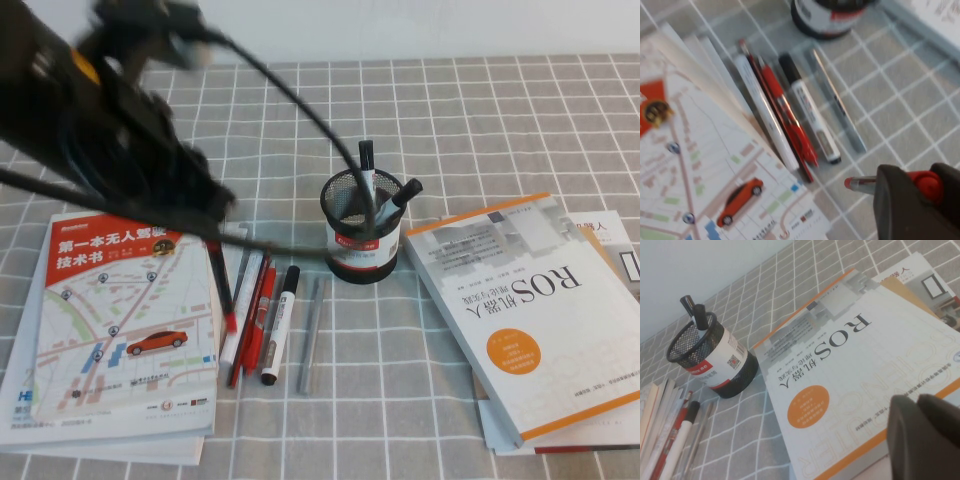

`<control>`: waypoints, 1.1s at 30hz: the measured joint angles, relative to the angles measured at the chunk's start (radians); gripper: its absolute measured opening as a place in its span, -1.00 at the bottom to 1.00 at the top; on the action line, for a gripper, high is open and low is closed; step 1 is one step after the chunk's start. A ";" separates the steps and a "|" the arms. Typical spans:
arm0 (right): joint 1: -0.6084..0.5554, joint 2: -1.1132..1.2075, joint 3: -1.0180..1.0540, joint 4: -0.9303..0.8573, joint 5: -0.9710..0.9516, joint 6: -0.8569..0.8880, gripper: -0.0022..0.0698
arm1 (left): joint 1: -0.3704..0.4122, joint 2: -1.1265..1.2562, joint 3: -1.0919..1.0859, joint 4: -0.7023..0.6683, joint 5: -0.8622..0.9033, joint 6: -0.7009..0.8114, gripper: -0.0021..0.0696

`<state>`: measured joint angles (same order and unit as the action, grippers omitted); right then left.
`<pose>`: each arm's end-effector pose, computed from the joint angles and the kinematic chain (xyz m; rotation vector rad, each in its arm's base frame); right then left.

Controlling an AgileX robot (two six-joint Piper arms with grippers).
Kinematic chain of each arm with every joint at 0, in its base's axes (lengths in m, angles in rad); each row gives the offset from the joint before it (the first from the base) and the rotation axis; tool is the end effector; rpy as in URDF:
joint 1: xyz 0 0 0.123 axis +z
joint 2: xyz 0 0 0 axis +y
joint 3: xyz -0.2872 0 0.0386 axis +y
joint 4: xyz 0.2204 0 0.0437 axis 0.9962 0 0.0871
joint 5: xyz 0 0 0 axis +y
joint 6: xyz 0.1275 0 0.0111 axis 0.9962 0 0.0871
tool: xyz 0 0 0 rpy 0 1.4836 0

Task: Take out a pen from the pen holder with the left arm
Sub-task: 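Take a marker out of the pen holder and lay it on the table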

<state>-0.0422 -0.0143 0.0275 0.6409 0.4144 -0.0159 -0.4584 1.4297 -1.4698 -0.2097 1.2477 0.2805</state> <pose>0.0544 0.0286 0.1657 0.4073 1.8253 0.5998 0.2324 -0.1429 0.3527 0.9458 2.5212 -0.3429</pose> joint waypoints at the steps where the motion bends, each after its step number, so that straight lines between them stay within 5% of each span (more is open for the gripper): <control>1: 0.000 0.000 0.000 0.000 0.000 0.000 -0.97 | -0.010 0.008 0.018 0.005 0.000 0.000 -0.73; 17: 0.000 0.000 0.000 0.000 0.000 0.000 -0.97 | -0.036 0.252 0.117 0.019 -0.030 -0.012 -0.73; 33: 0.000 0.000 0.000 0.000 0.000 0.000 -0.97 | -0.036 0.381 0.115 0.108 -0.407 -0.170 -0.73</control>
<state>-0.0422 -0.0143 0.0275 0.6409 0.4144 -0.0159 -0.4940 1.8104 -1.3543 -0.1013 0.8404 0.1102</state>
